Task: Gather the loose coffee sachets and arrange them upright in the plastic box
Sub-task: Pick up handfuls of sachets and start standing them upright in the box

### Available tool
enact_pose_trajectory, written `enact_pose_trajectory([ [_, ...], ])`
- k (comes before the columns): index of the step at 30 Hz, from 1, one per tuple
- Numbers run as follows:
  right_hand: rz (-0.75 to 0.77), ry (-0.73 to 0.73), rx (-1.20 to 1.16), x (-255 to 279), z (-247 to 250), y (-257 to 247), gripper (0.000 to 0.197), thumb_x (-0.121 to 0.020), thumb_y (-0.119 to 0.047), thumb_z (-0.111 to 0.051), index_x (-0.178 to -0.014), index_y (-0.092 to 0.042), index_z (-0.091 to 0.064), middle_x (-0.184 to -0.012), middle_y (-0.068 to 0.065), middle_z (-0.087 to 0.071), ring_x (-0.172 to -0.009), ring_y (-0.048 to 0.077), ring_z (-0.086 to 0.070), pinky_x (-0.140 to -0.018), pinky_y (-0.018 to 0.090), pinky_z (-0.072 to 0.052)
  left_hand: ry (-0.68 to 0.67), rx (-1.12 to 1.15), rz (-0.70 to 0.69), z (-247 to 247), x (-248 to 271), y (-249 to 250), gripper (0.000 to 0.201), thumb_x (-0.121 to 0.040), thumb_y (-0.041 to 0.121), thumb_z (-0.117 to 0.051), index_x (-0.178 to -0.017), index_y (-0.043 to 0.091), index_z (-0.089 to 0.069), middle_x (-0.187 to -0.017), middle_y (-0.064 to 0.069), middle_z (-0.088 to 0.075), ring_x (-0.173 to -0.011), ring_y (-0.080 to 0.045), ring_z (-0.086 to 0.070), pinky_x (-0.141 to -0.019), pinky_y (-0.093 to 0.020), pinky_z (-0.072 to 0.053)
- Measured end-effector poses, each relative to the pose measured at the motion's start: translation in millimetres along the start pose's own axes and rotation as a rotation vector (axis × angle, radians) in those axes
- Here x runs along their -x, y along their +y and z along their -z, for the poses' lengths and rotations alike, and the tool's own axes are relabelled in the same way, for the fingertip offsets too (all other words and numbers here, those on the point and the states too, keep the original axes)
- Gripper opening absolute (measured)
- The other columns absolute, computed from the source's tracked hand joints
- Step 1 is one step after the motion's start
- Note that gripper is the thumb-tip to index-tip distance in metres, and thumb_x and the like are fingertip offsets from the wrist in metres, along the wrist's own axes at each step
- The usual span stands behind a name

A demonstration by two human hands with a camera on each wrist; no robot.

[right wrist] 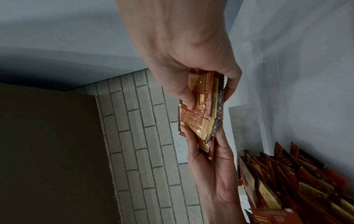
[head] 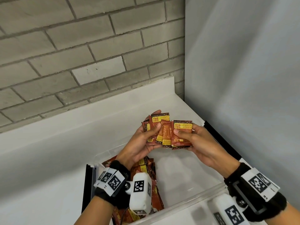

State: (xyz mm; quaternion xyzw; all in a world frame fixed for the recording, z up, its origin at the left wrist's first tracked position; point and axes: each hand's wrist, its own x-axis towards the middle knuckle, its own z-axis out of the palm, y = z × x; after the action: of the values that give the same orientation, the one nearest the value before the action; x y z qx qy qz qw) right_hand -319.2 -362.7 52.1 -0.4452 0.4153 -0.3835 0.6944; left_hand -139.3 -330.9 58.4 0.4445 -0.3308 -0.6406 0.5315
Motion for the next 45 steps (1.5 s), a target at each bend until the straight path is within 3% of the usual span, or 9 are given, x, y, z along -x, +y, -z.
enact_pose_trajectory([
  [6,0.112,0.125,-0.043,-2.4,1.2,-1.3,0.033,-0.081,-0.014,-0.071,-0.113,-0.012,-0.064,-0.103,0.002,-0.073,-0.100,0.019,-0.068,-0.091,0.036,-0.051,-0.040,-0.032,0.027,2.5,-1.4,-1.3,0.053,-0.083,0.007,-0.062,-0.135,0.011,-0.050,-0.122,-0.018,-0.065,-0.106,-0.038,-0.065,-0.079,-0.053,-0.057],
  [10,0.100,0.056,0.016,0.3,0.1,-1.6,0.029,-0.080,-0.014,-0.072,-0.109,-0.013,-0.067,-0.098,0.000,-0.074,-0.097,0.017,-0.069,-0.083,0.027,-0.050,-0.123,-0.101,0.047,2.3,1.3,-1.6,0.055,-0.083,0.006,-0.062,-0.136,0.019,-0.051,-0.126,-0.016,-0.063,-0.104,-0.040,-0.065,-0.078,-0.051,-0.058],
  [16,0.028,-0.025,0.069,2.4,-2.5,-2.0,0.028,-0.081,-0.017,-0.072,-0.109,-0.014,-0.068,-0.099,0.001,-0.074,-0.096,0.017,-0.069,-0.080,0.026,-0.049,-0.150,-0.181,0.098,2.4,3.3,-0.2,0.054,-0.083,0.011,-0.063,-0.135,0.012,-0.050,-0.121,-0.016,-0.066,-0.104,-0.037,-0.066,-0.080,-0.050,-0.058],
  [22,-0.006,0.060,0.023,-1.0,0.2,-0.2,0.025,-0.086,-0.022,-0.069,-0.110,-0.016,-0.066,-0.098,0.002,-0.074,-0.095,0.020,-0.069,-0.087,0.036,-0.052,-0.007,-0.028,0.126,1.2,-0.3,2.9,0.035,-0.092,0.014,-0.054,-0.125,0.002,-0.053,-0.116,-0.021,-0.066,-0.104,-0.035,-0.066,-0.082,-0.049,-0.057],
  [25,-0.033,0.078,-0.018,-1.7,1.4,-0.5,0.029,-0.086,-0.021,-0.068,-0.114,-0.014,-0.064,-0.100,0.004,-0.074,-0.093,0.021,-0.070,-0.075,0.034,-0.056,0.074,0.014,0.069,2.3,-4.3,1.7,0.030,-0.096,0.011,-0.051,-0.125,0.003,-0.054,-0.116,-0.020,-0.066,-0.097,-0.030,-0.069,-0.072,-0.041,-0.060],
  [29,-0.131,-0.045,-0.066,-0.8,0.3,-2.1,0.038,-0.082,-0.023,-0.069,-0.117,-0.009,-0.063,-0.104,0.008,-0.073,-0.096,0.022,-0.070,-0.076,0.033,-0.056,0.041,0.088,-0.036,1.8,-4.1,4.3,0.024,-0.095,0.007,-0.050,-0.118,0.003,-0.057,-0.111,-0.016,-0.070,-0.099,-0.024,-0.069,-0.083,-0.037,-0.058],
  [36,-0.212,-0.226,-0.087,1.9,-1.5,-4.0,0.047,-0.073,-0.024,-0.070,-0.115,-0.005,-0.064,-0.109,0.013,-0.071,-0.103,0.026,-0.068,-0.098,0.044,-0.049,-0.051,0.123,-0.115,3.3,-2.5,1.9,0.045,-0.098,0.010,-0.044,-0.140,-0.004,-0.038,-0.137,-0.020,-0.053,-0.126,-0.035,-0.052,-0.103,-0.046,-0.045],
  [41,-0.160,-0.140,-0.173,-1.3,0.9,-4.9,0.047,-0.073,-0.020,-0.070,-0.118,-0.006,-0.063,-0.109,0.012,-0.071,-0.100,0.025,-0.069,-0.085,0.040,-0.056,-0.049,0.155,-0.124,0.2,-0.4,4.4,0.069,-0.086,0.023,-0.067,-0.141,-0.004,-0.038,-0.139,-0.025,-0.049,-0.128,-0.034,-0.049,-0.107,-0.046,-0.041],
  [45,-0.156,-0.112,-0.232,-2.8,0.7,-4.7,0.048,-0.075,-0.019,-0.069,-0.121,-0.009,-0.061,-0.110,0.010,-0.071,-0.100,0.022,-0.069,-0.077,0.034,-0.059,-0.057,0.234,-0.044,-1.4,-1.9,3.8,0.066,-0.093,0.048,-0.045,-0.143,0.004,-0.040,-0.142,-0.022,-0.048,-0.134,-0.034,-0.043,-0.114,-0.045,-0.032],
])
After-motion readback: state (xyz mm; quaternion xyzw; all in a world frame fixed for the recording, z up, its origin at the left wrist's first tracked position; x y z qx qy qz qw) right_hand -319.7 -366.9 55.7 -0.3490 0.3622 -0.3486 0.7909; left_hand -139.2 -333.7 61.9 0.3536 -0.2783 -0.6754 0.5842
